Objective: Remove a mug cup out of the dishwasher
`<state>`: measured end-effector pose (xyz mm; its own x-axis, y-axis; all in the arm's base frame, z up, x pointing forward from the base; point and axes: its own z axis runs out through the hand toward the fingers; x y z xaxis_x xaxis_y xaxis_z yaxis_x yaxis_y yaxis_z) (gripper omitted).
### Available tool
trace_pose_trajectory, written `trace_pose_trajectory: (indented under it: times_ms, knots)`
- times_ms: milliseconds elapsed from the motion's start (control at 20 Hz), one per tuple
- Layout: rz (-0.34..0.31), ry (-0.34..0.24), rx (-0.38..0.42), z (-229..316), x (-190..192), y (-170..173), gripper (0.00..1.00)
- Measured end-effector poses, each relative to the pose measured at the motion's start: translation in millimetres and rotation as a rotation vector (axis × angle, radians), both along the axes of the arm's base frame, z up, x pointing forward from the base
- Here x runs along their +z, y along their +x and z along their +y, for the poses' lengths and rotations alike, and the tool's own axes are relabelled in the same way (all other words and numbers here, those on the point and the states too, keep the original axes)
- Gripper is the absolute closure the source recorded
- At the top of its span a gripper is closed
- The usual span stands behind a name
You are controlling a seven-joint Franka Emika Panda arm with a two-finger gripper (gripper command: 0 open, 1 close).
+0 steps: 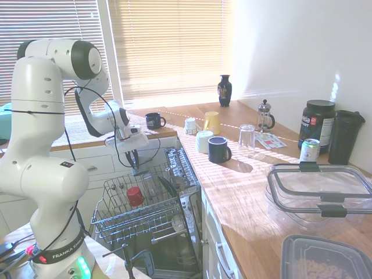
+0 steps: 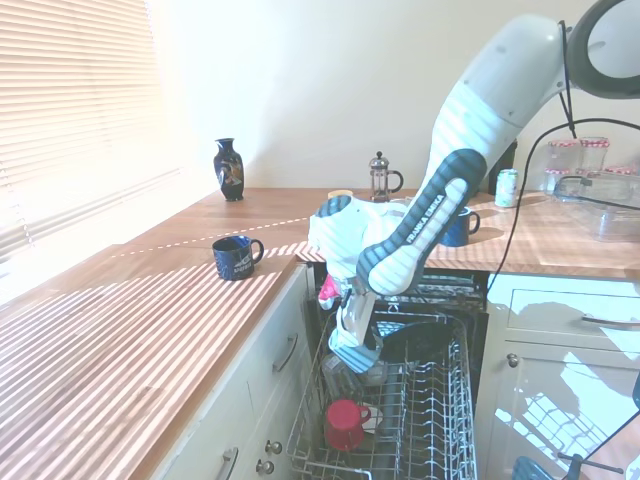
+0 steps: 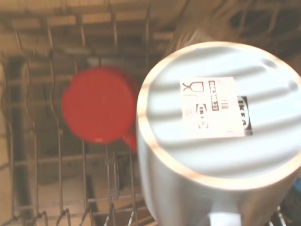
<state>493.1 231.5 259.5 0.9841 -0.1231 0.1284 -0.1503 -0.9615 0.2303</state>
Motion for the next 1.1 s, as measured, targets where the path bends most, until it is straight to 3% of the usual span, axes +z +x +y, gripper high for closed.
trace_pose_trajectory:
  times_ms: [250,550,800,1100]
  knots:
    - [-0.041,0.076,-0.066,-6.7,40.5,18.5,1.0]
    - [-0.137,0.184,-0.167,-35.8,126.8,54.0,1.0]
    - [-0.19,0.224,-0.219,-55.4,170.0,75.3,1.0]
    - [-0.225,0.251,-0.295,-117.9,192.2,101.6,1.0]
